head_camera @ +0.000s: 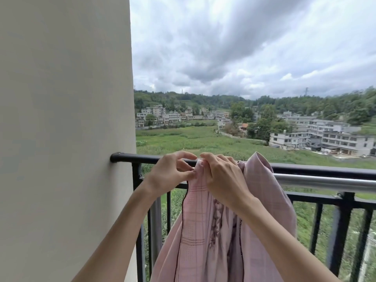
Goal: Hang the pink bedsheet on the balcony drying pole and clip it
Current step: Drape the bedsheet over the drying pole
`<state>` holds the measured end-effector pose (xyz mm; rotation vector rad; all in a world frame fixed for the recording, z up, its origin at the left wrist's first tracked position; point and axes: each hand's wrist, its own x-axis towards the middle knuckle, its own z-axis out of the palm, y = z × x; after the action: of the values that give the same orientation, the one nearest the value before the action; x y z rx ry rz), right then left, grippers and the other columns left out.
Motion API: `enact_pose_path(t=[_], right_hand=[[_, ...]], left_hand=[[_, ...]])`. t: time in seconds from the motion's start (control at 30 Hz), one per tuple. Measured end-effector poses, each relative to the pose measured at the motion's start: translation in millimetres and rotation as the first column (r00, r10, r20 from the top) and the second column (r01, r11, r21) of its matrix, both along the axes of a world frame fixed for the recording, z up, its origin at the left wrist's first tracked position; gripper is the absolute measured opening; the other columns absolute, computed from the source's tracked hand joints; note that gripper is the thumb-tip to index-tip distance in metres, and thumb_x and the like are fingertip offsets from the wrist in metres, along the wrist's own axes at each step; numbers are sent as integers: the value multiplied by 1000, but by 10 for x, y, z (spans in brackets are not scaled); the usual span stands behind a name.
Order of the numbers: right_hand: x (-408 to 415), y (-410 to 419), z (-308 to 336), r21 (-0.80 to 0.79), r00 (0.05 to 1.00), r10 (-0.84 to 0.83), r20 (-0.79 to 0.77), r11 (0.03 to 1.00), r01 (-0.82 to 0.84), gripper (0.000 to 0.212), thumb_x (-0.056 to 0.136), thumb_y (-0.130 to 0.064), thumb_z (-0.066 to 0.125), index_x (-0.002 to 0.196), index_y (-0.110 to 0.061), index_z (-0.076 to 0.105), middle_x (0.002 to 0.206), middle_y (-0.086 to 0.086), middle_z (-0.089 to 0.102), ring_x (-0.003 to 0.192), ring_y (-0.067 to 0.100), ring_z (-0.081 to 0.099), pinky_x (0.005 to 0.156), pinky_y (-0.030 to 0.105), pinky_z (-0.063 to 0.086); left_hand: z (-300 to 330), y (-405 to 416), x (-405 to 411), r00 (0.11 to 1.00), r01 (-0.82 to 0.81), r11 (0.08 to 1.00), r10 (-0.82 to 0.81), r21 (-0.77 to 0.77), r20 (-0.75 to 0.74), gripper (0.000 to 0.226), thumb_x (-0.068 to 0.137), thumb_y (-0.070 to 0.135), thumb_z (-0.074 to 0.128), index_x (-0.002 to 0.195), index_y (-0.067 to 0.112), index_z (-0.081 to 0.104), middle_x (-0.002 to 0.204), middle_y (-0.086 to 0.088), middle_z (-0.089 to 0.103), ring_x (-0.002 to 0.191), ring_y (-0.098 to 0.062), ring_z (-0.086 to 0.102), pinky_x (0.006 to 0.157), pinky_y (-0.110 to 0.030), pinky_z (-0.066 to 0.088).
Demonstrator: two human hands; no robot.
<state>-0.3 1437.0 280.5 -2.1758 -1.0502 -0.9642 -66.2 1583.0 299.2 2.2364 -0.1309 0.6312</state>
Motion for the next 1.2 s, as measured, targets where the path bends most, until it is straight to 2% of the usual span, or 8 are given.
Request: enact_pose_path(t=[0.1, 0.23, 0.43, 0.6, 0.73, 0.87, 1.03, 1.2], right_hand=[[0, -19, 5, -13, 999, -23, -25, 1000, 23, 32, 98, -29, 36, 119, -14, 54, 108, 4, 67, 106, 20, 55, 90, 25, 24], [4, -38, 36, -41, 999, -15, -42, 999, 13, 31, 96, -40, 39, 106, -19, 60, 101, -1, 67, 101, 18, 54, 89, 27, 26], [82, -193, -2, -107, 994, -106, 8, 989, 106, 38, 91, -50, 45, 93, -18, 65, 92, -5, 65, 93, 15, 53, 88, 27, 29], [75, -151, -49, -93, 984, -157, 88, 982, 165, 38, 87, -52, 49, 87, -19, 68, 88, -4, 66, 90, 19, 56, 86, 33, 35], [74, -128, -127, -97, 973, -193, 129, 974, 206, 36, 83, -53, 56, 96, -21, 70, 91, -4, 68, 92, 22, 58, 88, 38, 38], [105, -120, -252, -25, 957, -205, 206, 976, 214, 28, 81, -42, 61, 94, -19, 70, 91, -3, 67, 95, 25, 60, 92, 37, 33], [27, -153, -484, 37, 953, -164, 254, 987, 159, 38, 83, -27, 65, 117, -11, 62, 123, 7, 60, 125, 32, 47, 110, 46, 20], [-155, -326, -832, 36, 971, -118, 208, 993, 113, 50, 85, -21, 66, 132, -12, 52, 151, 9, 29, 142, 29, 20, 114, 50, 21]], left_hand=[[66, -4, 31, 973, -70, 964, 123, -256, 197, 31, 78, 13, 72, 96, 31, 56, 79, 6, 70, 76, -7, 67, 67, -16, 51], [399, 124, 118, 938, 5, 789, 209, -614, 276, 35, 79, 3, 69, 92, 27, 46, 84, -5, 63, 79, -19, 62, 73, -33, 54], [393, 339, 149, 863, -79, 756, 378, -649, 335, 30, 81, 9, 67, 90, 28, 46, 90, -2, 66, 76, -15, 61, 61, -28, 48], [-25, 447, 64, 986, -60, 848, 132, -527, 100, 66, 53, 48, 77, 109, 26, 50, 104, -6, 68, 99, -18, 62, 88, -35, 48], [-316, 534, 111, 970, -20, 808, 159, -589, 185, 28, 73, 21, 74, 97, 28, 60, 97, 2, 69, 93, -11, 64, 83, -26, 50], [-475, 576, 140, 886, -34, 786, 310, -618, 345, 19, 75, 11, 71, 83, 27, 67, 76, 15, 66, 70, 7, 62, 63, -6, 46], [-561, 544, 102, 851, -85, 787, 376, -611, 366, 17, 81, 18, 68, 89, 31, 60, 84, 9, 63, 78, -2, 60, 62, -4, 45], [-814, 392, -51, 876, -74, 750, 363, -657, 316, 42, 77, 30, 70, 113, 25, 50, 98, 12, 59, 90, -5, 58, 72, -16, 47]])
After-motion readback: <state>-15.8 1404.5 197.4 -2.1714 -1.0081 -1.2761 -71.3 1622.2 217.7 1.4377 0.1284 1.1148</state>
